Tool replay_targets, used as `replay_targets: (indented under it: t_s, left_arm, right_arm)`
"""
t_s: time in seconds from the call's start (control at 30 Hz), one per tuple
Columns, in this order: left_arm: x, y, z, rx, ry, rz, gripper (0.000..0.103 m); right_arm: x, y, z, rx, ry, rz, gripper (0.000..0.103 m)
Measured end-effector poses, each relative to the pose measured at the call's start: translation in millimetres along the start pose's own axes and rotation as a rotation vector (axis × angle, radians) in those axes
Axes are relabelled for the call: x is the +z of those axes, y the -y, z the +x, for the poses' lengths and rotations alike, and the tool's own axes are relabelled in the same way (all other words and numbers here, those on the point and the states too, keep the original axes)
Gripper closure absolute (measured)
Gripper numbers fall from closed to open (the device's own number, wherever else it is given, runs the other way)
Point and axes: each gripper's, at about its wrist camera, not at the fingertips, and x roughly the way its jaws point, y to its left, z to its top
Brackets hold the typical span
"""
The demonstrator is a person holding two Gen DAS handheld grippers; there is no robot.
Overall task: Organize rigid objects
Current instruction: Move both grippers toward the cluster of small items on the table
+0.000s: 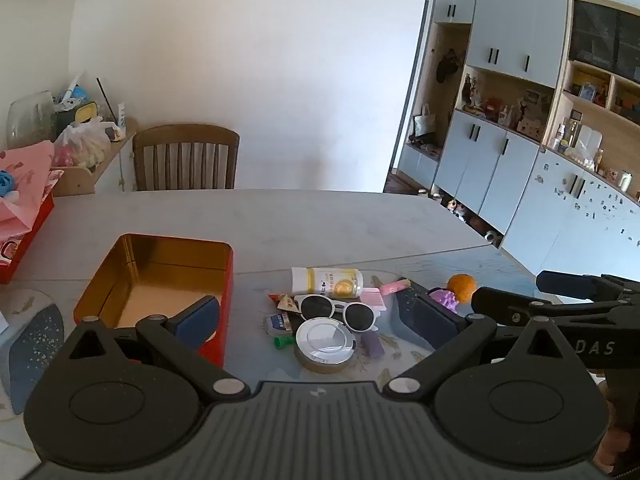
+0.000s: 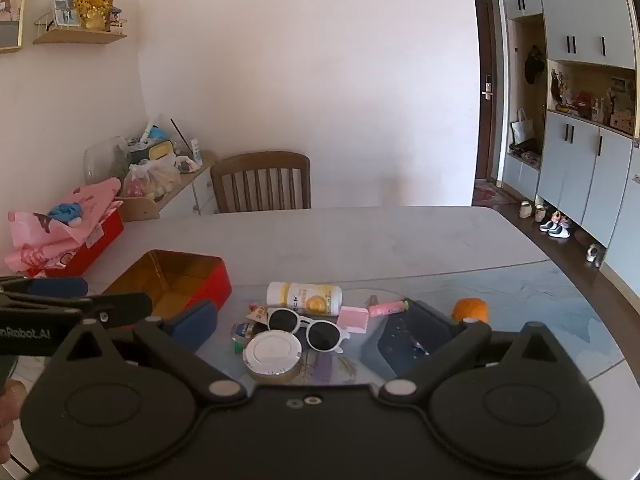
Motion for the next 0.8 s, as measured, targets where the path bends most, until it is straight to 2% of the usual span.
replay_targets:
  t_s: [0.1,0.23,0.3,0.4,0.8]
  left_arm:
    - [1,-1,2,-0.023,-0.001,-0.002,0.0]
    - [-2,7,7,-0.013,0.0,0.027,0.0]
    - [-2,0,-3,-0.026,0.017,0.005,0.0]
    - [-1,2,-1,-0.022,-0.001,0.002,0.0]
    - [2,3,-5,0.037,0.017,0.019,0.0]
  right_arm:
    - [2,1,-2,0.004,-0.013,0.012,0.002]
    - [-1,5,-5,-0.01,-0.015,0.003,0.002]
    - [-4,2,0,-0.015,-0.02,0.007,0.002]
    - [-9,5,2,-0.014,-0.012,0.011,0.002]
    - [-2,-1,-9,-0.008,0.0,-0.005,0.002]
